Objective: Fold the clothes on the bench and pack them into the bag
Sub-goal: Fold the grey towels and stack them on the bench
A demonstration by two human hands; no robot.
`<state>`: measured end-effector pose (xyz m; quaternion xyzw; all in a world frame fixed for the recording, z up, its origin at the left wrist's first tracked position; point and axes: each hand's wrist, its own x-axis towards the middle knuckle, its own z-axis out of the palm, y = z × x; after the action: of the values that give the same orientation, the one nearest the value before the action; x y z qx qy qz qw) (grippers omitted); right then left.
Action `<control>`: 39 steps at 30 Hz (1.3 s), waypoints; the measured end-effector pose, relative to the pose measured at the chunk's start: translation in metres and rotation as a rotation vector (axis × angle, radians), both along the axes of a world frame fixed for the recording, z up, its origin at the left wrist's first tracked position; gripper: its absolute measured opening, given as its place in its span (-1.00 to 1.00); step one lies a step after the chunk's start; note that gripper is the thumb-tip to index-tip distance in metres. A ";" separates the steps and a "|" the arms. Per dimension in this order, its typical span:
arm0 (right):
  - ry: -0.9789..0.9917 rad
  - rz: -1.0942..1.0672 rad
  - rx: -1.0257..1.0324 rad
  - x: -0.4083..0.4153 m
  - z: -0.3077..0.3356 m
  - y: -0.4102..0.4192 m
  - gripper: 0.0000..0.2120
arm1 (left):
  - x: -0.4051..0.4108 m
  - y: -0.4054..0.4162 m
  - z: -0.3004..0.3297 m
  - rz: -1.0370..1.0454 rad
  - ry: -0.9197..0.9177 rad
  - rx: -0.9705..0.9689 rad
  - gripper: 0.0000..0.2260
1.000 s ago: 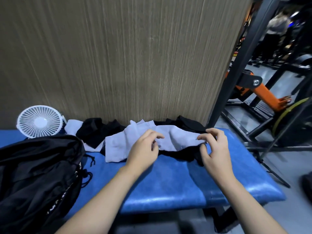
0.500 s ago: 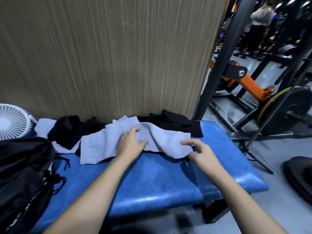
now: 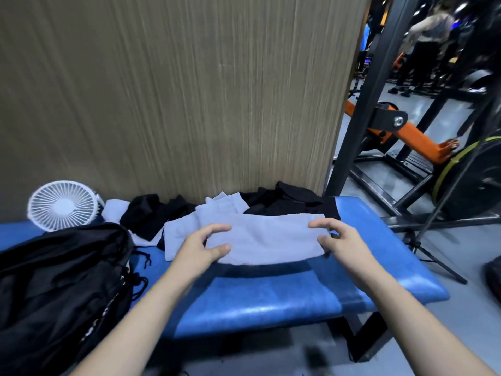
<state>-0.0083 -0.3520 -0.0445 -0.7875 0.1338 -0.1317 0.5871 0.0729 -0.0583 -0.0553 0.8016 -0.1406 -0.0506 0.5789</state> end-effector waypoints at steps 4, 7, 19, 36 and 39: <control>0.146 0.114 -0.085 -0.001 -0.006 0.025 -0.65 | -0.029 0.045 -0.025 0.075 0.100 0.040 -0.71; 0.252 0.198 -0.170 0.001 -0.014 0.046 -0.65 | -0.046 0.068 -0.043 0.106 0.196 0.091 -0.74; 0.060 0.213 -0.275 -0.006 -0.005 0.077 -0.64 | -0.047 0.075 -0.045 0.129 0.101 0.175 -0.78; -0.025 0.499 -0.305 0.027 -0.033 0.209 -0.70 | -0.054 0.080 -0.026 0.091 0.155 0.095 -0.75; 0.039 0.606 -0.256 0.027 -0.036 0.215 -0.56 | -0.054 0.080 -0.027 0.089 0.163 0.039 -0.78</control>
<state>0.0188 -0.1368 -0.0803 -0.8611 -0.1130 0.0486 0.4933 0.0190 0.0218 -0.0827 0.8113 -0.0560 -0.0927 0.5745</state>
